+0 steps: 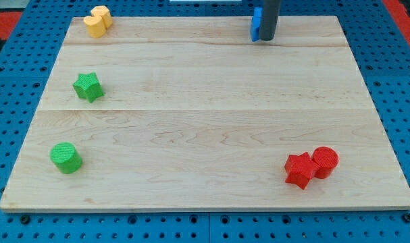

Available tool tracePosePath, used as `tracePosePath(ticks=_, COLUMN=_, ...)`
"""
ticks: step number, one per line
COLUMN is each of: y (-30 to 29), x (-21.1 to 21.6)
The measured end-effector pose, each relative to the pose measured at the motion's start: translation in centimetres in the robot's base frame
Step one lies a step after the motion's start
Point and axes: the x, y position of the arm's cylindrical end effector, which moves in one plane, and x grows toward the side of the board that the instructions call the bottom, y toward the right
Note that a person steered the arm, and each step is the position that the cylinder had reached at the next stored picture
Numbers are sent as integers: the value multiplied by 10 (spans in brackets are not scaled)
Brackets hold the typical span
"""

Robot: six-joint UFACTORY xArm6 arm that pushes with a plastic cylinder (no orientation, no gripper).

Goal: Push green star towards bottom center

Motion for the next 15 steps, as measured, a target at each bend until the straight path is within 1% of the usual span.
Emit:
tracePosePath(ticks=1, y=-8, x=14)
tracePosePath(ticks=2, y=-62, x=45)
tracePosePath(ticks=3, y=-152, x=51)
tracePosePath(ticks=4, y=-241, x=69)
tracePosePath(ticks=5, y=-329, x=101)
tracePosePath(ticks=6, y=-363, x=126)
tracePosePath(ticks=8, y=-325, x=180)
tracePosePath(ticks=9, y=-316, x=214)
tracePosePath(ticks=10, y=-279, x=222)
tracePosePath(ticks=13, y=-259, x=180)
tracePosePath(ticks=14, y=-227, x=179)
tracePosePath(ticks=15, y=-176, x=179)
